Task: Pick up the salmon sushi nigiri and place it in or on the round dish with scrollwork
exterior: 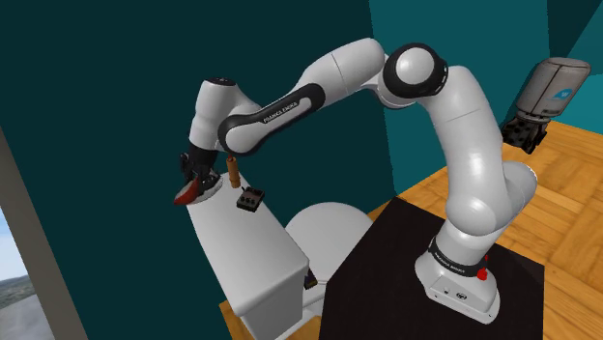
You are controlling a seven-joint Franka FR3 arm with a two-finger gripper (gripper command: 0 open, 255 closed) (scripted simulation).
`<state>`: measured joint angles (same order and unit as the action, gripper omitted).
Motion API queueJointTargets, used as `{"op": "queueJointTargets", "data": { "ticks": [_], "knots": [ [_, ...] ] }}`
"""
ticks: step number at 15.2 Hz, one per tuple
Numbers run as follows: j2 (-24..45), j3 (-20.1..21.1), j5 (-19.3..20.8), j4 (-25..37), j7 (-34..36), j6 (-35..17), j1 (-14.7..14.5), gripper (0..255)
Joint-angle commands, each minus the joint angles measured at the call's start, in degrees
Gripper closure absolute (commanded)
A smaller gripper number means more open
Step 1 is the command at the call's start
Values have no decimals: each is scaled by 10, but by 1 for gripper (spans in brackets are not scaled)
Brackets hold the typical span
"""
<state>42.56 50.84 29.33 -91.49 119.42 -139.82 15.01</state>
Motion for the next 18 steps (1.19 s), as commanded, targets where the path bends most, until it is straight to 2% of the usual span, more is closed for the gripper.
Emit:
{"op": "queueJointTargets", "data": {
  "ticks": [1,12,17,18],
  "knots": [
    [-4,5,-5,10,-2,14,0,255],
    [-33,33,-32,42,-13,72,10,255],
    [-6,33,-45,107,-83,120,42,255],
    [-4,32,-43,103,-82,114,43,255]
  ]
}}
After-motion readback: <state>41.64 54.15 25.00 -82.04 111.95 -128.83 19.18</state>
